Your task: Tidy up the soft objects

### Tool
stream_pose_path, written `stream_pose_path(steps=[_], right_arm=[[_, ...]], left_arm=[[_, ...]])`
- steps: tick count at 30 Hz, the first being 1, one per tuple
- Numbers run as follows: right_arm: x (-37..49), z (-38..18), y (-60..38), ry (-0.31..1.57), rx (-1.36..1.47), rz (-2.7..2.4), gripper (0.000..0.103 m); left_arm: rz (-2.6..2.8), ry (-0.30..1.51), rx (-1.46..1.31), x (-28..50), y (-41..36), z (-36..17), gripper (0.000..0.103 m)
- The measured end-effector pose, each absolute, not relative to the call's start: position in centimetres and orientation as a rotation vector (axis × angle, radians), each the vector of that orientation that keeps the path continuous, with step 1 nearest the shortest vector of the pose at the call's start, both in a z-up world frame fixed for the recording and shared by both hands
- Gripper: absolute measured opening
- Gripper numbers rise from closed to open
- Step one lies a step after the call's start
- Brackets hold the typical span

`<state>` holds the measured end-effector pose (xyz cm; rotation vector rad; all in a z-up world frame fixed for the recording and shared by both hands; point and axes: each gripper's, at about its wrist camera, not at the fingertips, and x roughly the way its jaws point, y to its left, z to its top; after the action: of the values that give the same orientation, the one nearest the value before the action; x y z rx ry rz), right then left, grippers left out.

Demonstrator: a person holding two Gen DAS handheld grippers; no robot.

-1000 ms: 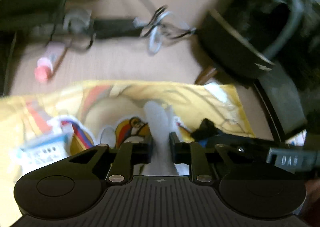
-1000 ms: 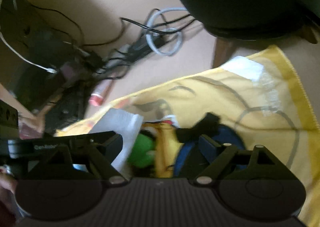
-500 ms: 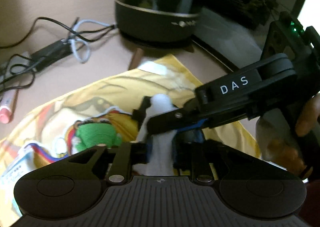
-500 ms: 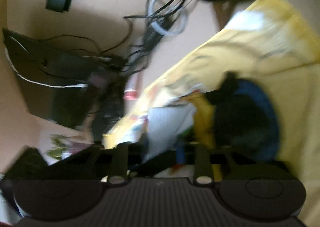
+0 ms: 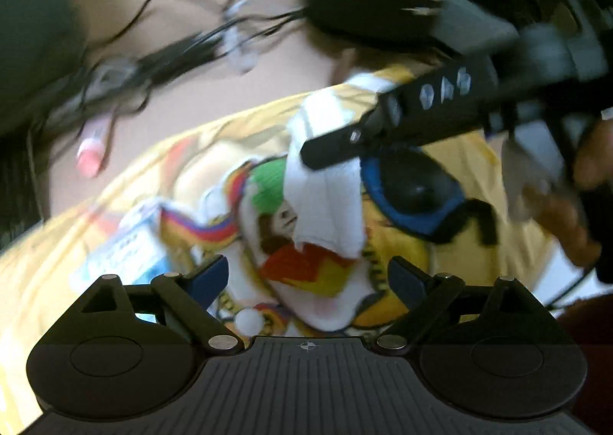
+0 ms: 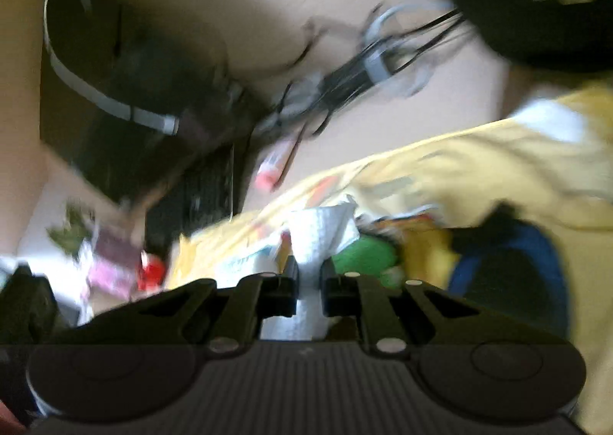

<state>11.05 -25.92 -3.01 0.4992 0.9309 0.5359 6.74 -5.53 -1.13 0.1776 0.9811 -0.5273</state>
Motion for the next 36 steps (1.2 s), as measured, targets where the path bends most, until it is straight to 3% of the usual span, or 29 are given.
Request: stream_pose_path(steps=[10, 20, 36], right_arm=[[14.3, -4.4, -26.0, 0.944, 0.137, 0.314, 0.012], [9.9, 0.5, -24.6, 0.902, 0.293, 0.485, 0.012], [8.5, -2.3, -26.1, 1.004, 0.175, 0.390, 0.012]], left_arm=[[-0.560, 0.864, 0.252, 6.7, -7.7, -2.0, 0.093], [-0.597, 0.891, 0.242, 6.6, -7.6, -2.4, 0.094], [-0.380, 0.960, 0.046, 4.8, 1.5, -2.3, 0.098]])
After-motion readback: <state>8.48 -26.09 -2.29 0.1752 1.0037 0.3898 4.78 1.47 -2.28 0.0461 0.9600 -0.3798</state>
